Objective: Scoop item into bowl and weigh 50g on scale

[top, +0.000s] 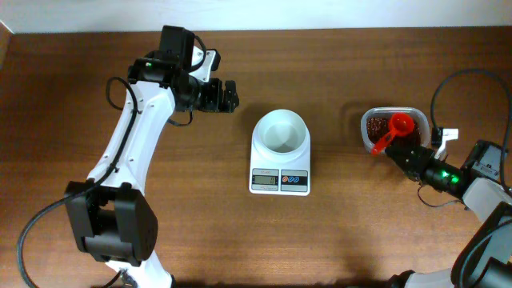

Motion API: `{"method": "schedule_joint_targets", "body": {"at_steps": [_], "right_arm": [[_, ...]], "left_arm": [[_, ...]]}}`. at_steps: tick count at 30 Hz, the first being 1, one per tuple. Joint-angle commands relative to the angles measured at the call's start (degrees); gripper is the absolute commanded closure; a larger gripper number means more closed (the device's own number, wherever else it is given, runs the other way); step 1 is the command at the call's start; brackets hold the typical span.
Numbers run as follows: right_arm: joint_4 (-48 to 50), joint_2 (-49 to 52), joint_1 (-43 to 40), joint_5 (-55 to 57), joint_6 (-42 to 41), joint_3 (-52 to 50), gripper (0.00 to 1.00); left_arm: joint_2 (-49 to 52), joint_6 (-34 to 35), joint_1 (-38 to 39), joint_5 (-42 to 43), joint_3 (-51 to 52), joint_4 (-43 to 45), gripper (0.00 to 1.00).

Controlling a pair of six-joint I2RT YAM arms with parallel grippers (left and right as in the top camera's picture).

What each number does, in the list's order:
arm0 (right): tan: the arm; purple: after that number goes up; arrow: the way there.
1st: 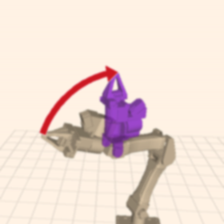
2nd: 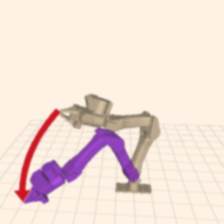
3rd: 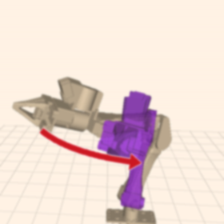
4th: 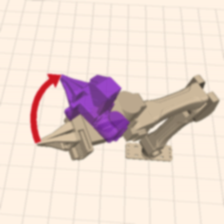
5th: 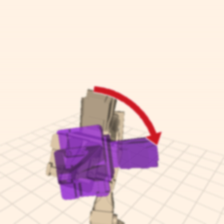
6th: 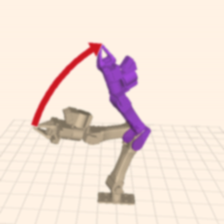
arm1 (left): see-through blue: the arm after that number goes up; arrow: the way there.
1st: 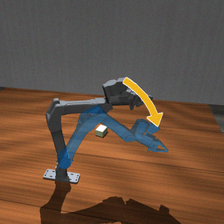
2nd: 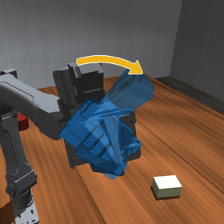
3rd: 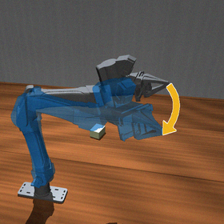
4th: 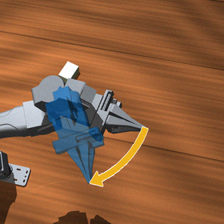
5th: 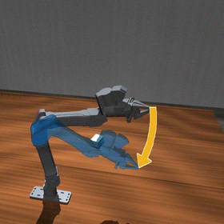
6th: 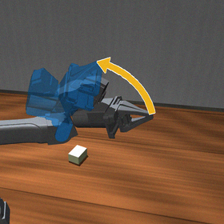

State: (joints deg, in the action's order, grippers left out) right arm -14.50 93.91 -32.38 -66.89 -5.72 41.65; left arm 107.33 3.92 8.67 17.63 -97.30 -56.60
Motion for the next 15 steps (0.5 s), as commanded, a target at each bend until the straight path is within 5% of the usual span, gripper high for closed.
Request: {"method": "schedule_joint_targets", "body": {"at_steps": [1, 10, 15], "right_arm": [[-1.68, -0.59, 0.11, -1.57, 0.35, -0.22, 0.76], [-5.68, -0.66, 4.44, 0.66, 0.22, -0.2, 0.68], [-7.41, -5.9, 9.33, 7.61, -11.28, 6.21, 0.74]], "left_arm": [[-1.7, -0.94, 0.09, 0.42, -0.31, -0.09, 0.01], [-1.7, -0.94, 0.09, 0.42, -0.31, 0.0, 0.01], [-1.7, -0.94, 0.09, 0.42, -0.31, -0.04, 0.01]]}}
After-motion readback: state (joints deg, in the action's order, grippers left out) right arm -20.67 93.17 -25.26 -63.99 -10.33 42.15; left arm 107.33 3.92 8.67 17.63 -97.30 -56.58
